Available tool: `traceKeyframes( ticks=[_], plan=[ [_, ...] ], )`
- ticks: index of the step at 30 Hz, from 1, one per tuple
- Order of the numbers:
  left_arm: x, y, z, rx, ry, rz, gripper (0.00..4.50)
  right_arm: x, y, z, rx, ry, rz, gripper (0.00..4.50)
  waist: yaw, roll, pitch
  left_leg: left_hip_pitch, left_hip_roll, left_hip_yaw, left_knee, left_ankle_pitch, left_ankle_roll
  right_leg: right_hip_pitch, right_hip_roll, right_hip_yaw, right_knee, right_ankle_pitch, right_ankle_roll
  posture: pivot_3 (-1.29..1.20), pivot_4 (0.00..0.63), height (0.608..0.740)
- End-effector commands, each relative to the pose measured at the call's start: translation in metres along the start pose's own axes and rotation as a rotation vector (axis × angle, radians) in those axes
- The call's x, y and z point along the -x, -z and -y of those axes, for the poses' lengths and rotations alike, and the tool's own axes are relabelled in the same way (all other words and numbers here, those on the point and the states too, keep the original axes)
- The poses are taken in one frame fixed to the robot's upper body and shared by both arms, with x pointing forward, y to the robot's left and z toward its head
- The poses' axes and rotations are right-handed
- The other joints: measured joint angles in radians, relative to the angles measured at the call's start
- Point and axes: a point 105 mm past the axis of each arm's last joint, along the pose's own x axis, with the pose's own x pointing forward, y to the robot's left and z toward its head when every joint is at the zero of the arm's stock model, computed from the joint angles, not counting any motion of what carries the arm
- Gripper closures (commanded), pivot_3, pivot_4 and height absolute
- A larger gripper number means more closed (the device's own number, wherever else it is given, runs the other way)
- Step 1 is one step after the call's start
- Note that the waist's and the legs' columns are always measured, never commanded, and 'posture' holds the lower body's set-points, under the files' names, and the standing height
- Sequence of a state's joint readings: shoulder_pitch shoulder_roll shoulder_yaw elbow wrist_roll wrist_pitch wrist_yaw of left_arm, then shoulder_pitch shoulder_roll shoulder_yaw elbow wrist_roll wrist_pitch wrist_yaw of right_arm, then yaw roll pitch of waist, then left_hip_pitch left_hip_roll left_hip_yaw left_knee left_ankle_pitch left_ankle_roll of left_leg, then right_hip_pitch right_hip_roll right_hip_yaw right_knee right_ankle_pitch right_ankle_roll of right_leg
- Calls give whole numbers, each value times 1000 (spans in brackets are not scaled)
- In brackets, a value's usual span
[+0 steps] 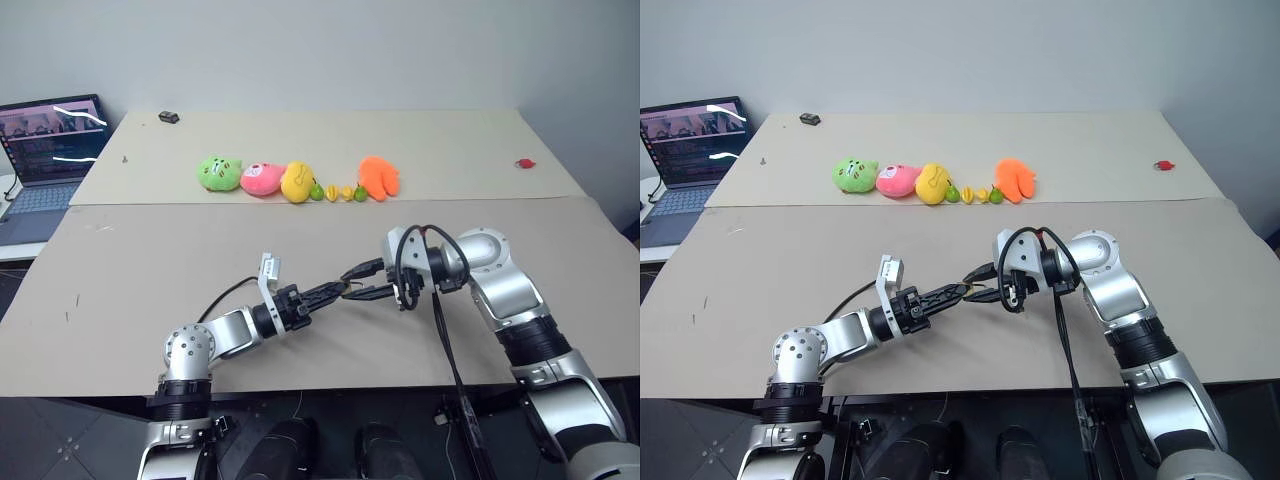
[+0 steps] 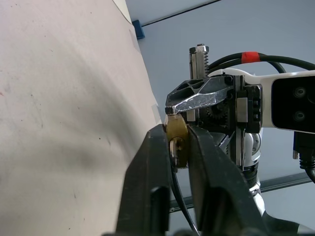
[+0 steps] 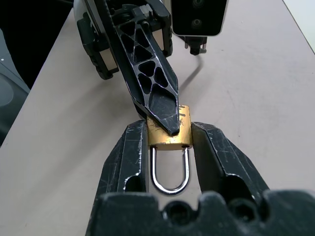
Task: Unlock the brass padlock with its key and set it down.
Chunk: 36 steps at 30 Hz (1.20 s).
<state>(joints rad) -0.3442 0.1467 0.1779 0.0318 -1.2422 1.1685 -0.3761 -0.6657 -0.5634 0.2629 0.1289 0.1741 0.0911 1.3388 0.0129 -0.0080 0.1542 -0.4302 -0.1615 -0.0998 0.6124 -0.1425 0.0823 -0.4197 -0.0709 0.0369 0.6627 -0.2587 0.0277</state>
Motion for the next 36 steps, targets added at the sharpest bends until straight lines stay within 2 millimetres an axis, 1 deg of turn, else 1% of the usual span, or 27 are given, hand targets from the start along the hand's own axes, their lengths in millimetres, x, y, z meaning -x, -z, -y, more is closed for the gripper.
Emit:
traceKeyframes(
  ticks=[1,5,9,12,16,17,19,21,23,24,25,27,32,36],
  plan=[
    [-2,-2,6,-43,14,-1,4463,3,-11,4,52,16,29,3586,0,0,0,0,0,0,0,0,0,0,0,0,0,0,0,0,150,739],
    [2,-5,7,-50,20,13,4463,2,-12,3,52,12,30,3586,0,0,0,0,0,0,0,0,0,0,0,0,0,0,0,0,150,739],
    [6,-6,1,-40,1,26,4463,2,-12,4,57,13,28,3586,0,0,0,0,0,0,0,0,0,0,0,0,0,0,0,0,150,739],
    [6,-5,-1,-37,-1,29,4463,1,-12,8,64,27,26,3586,0,0,0,0,0,0,0,0,0,0,0,0,0,0,0,0,150,739],
    [6,-3,-1,-36,0,28,4463,1,-14,7,54,16,40,3586,0,0,0,0,0,0,0,0,0,0,0,0,0,0,0,0,150,739],
    [6,-3,-1,-36,0,29,4463,2,-14,5,52,7,42,2578,0,0,0,0,0,0,0,0,0,0,0,0,0,0,0,0,150,739],
    [6,-3,-2,-35,0,30,4463,1,-14,8,62,33,39,2044,-1,0,0,0,0,0,0,0,0,0,0,0,0,0,0,0,150,739],
    [6,-4,-2,-34,1,33,4463,1,-13,10,63,42,36,1267,-2,0,0,0,0,0,0,0,0,0,0,0,0,0,0,0,150,739],
    [7,-5,-2,-35,1,36,4463,1,-13,11,61,46,34,659,-2,0,0,0,0,0,0,0,0,0,0,0,0,0,0,0,150,739],
    [7,-5,-1,-38,1,38,4463,2,-13,11,62,50,31,279,-2,0,0,0,0,0,0,0,0,0,0,0,0,0,0,0,150,739],
    [7,-6,-1,-47,-1,41,4463,2,-12,13,45,58,21,77,-2,0,0,0,0,0,0,0,0,0,0,0,0,0,0,0,150,739],
    [10,-9,0,-76,-6,44,4463,5,-12,13,16,43,25,77,-2,0,0,0,0,0,0,0,0,0,0,0,0,0,0,0,150,739],
    [16,-15,7,-126,4,43,4463,17,-11,19,-134,43,47,77,-1,0,0,0,0,0,0,0,0,0,0,0,0,0,0,0,150,739],
    [26,-22,15,-144,22,58,4463,27,-2,36,-228,127,61,77,-1,0,0,0,0,0,0,0,0,0,0,0,0,0,0,0,150,739]
  ],
)
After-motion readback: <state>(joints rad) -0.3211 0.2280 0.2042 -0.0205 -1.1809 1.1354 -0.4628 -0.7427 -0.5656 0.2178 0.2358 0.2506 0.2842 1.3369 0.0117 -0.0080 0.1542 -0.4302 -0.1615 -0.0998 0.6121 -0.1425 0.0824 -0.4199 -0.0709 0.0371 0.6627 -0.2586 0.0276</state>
